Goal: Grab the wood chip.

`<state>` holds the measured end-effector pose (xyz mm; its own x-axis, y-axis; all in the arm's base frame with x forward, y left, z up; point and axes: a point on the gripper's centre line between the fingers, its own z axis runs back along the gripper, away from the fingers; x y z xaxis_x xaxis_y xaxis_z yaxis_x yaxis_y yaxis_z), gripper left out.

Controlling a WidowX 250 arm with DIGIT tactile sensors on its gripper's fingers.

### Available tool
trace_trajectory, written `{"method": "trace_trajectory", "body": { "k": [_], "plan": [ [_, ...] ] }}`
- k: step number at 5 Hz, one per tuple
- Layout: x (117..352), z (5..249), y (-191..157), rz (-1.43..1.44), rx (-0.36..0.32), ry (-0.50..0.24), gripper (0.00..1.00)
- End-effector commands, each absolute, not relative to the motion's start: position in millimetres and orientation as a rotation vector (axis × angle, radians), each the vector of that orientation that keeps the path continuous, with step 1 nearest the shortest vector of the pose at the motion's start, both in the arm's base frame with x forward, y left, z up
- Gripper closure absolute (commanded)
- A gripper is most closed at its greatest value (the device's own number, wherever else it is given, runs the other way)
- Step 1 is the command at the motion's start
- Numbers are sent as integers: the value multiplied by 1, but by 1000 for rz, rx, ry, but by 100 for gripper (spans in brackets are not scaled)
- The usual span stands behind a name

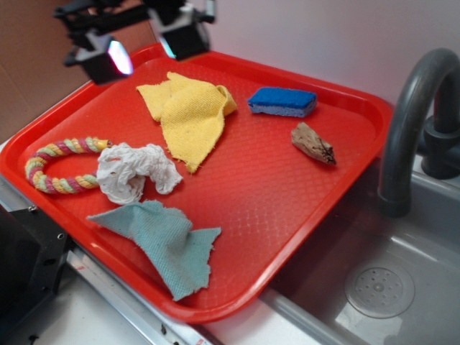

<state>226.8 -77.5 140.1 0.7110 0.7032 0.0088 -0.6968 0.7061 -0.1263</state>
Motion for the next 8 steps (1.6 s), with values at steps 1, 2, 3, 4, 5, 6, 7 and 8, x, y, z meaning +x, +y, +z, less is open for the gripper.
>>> {"method": "trace_trajectory", "body": {
  "k": [1,2,3,4,5,6,7,8],
  "plan": [
    [290,106,-117,909,-144,-113,0],
    [310,87,-131,973,-148,-116,0],
    [323,61,-142,1018,-86,-111,0],
    [328,42,-149,1045,-42,-96,0],
    [325,25,-155,1021,-3,-65,0],
    [317,11,-160,1026,41,-49,93],
    [314,8,-159,1028,50,-44,100],
    [309,5,-157,1041,69,-63,100]
  ]
}}
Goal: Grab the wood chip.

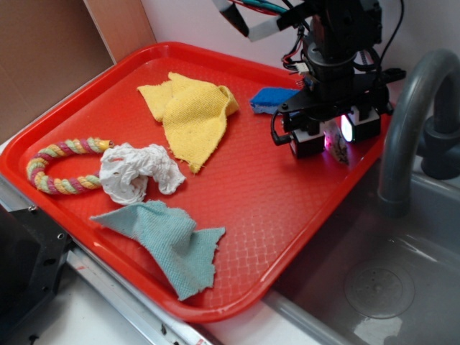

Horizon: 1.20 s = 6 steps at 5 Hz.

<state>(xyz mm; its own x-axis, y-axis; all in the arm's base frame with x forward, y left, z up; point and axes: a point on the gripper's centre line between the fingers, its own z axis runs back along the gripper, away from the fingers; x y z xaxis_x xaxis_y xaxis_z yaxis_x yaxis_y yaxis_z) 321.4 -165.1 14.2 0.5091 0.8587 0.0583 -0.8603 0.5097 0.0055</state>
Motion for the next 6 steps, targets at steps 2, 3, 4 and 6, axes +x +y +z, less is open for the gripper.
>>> {"method": "trace_trajectory", "body": {
  "k": [2,3,4,6],
  "plan": [
    [292,68,-94,942,-64,-116,100],
    [290,106,-70,701,-147,-11,100],
    [278,128,-49,495,-236,-49,100],
    [251,162,-15,466,-331,-172,100]
  ]
}}
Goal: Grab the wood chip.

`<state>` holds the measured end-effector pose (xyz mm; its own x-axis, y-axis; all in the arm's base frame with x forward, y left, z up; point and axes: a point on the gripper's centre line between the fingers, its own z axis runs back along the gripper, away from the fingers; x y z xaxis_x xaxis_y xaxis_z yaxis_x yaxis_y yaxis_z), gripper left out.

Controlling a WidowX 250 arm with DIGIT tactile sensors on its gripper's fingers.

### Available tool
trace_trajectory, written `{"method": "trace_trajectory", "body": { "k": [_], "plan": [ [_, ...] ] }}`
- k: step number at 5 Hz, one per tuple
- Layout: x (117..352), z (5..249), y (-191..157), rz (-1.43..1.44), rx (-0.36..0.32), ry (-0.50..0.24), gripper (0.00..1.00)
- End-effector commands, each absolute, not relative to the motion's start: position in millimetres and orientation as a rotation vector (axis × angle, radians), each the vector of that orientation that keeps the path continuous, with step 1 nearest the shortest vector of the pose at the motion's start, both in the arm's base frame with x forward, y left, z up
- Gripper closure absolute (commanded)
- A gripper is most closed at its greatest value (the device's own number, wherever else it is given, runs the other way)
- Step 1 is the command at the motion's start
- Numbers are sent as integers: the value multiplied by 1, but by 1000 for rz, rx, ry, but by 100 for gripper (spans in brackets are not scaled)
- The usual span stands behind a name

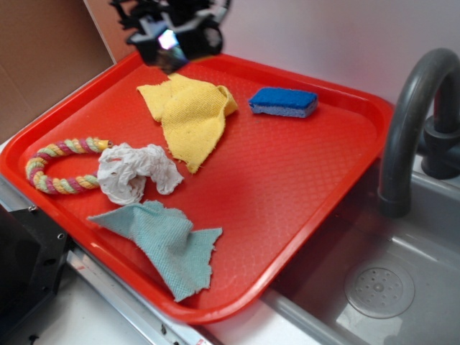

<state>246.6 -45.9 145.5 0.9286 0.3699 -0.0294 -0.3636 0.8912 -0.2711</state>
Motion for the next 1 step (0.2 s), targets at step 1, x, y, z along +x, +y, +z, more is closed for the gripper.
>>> {"method": "trace_trajectory", "body": {
  "k": [1],
  "plan": [
    [260,150,-10,563,-308,-86,100]
  ]
}}
